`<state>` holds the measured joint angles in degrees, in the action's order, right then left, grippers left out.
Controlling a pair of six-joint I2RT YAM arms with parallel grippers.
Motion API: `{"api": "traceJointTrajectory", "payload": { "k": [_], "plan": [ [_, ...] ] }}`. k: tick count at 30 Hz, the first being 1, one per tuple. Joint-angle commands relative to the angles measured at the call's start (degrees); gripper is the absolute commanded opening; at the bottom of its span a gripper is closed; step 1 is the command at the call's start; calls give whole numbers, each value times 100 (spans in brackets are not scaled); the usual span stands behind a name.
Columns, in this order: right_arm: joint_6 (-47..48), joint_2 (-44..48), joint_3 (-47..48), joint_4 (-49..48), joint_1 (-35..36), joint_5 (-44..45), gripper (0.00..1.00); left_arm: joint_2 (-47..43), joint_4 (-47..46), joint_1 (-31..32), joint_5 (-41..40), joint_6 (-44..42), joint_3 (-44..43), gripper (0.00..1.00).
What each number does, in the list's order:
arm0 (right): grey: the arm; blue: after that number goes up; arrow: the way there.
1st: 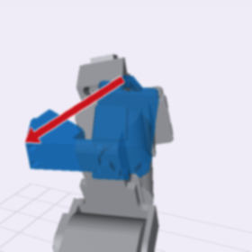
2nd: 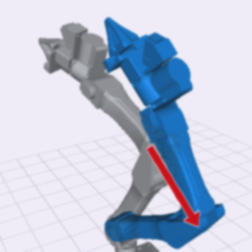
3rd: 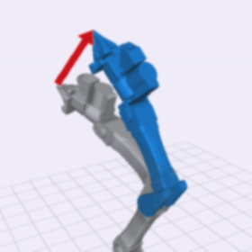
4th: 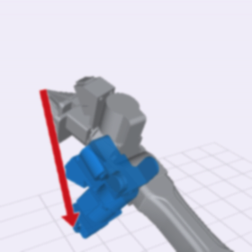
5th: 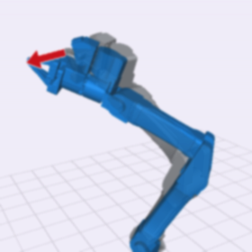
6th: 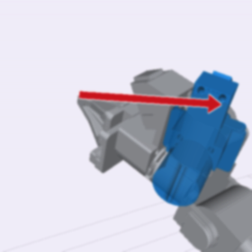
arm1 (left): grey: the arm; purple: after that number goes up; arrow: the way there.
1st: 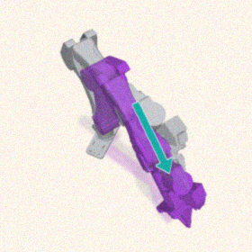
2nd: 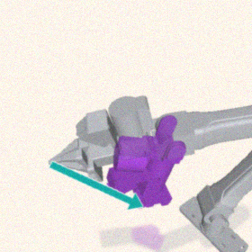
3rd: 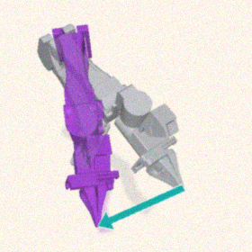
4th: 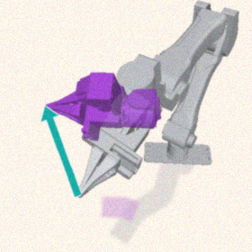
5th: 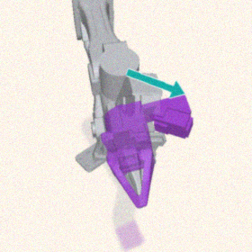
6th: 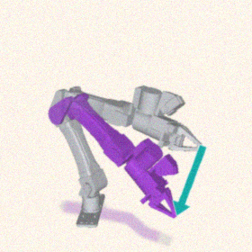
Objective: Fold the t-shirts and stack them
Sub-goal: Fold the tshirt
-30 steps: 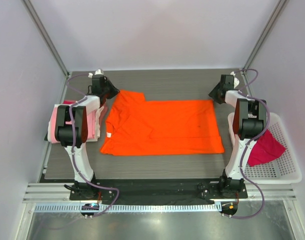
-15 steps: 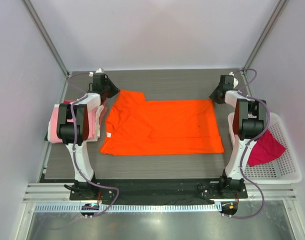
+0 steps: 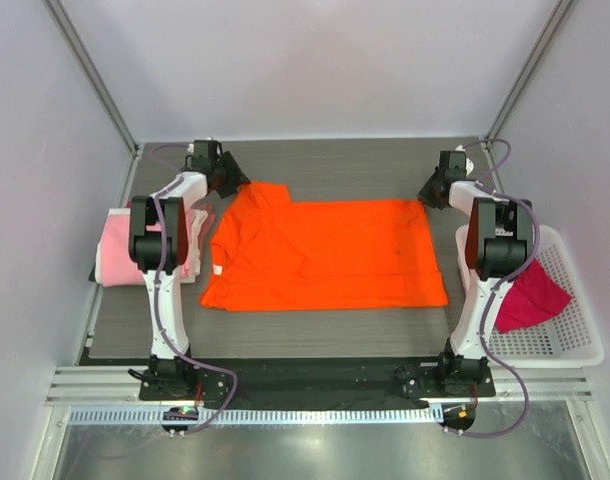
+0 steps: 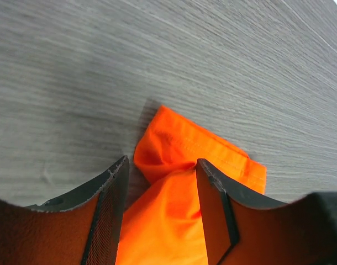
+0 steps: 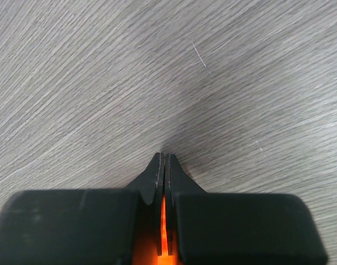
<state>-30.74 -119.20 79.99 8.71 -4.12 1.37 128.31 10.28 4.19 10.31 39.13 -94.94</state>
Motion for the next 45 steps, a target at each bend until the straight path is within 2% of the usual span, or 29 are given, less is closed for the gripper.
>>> {"api": "traceJointTrajectory", "payload": {
  "k": [1, 6, 9, 13, 14, 20, 27, 31, 34, 38, 43, 45],
  "plan": [
    [15, 116, 61, -18, 34, -58, 1, 185, 535, -50, 349, -37, -534, 53],
    [16, 116, 79, -1, 34, -66, 1, 308, 510, -49, 858, 33, -631, 50],
    [7, 107, 87, -1, 34, -66, 1, 457, 474, -32, 903, 129, -798, 50],
    [-2, 72, 114, 8, 34, -58, 1, 747, 799, -32, 561, 191, -1237, 48],
    [-11, 72, 114, -1, 34, -66, 1, 809, 843, -32, 543, 191, -1377, 44],
    [7, 90, 123, 8, 34, -58, 1, 941, 879, -32, 182, 296, -1553, 38],
    [-2, 63, 140, -1, 34, -66, 1, 1345, 870, 38, 507, 402, -2028, 42],
    [24, 63, 158, 17, 34, -66, 1, 1477, 931, 117, 542, 314, -2265, 40],
    [24, 63, 166, 25, 34, -58, 1, 1556, 1125, 144, 499, 244, -2406, 35],
    [15, 63, 175, 25, 34, -58, 1, 1618, 1265, 162, 279, 165, -2494, 16],
    [7, 63, 210, 43, 34, -58, 1, 1644, 1108, 162, 481, 200, -2486, 0],
    [-2, 37, 263, 78, 34, -268, 1, 1627, 959, 162, 604, 235, -2477, 0]
  ]
}}
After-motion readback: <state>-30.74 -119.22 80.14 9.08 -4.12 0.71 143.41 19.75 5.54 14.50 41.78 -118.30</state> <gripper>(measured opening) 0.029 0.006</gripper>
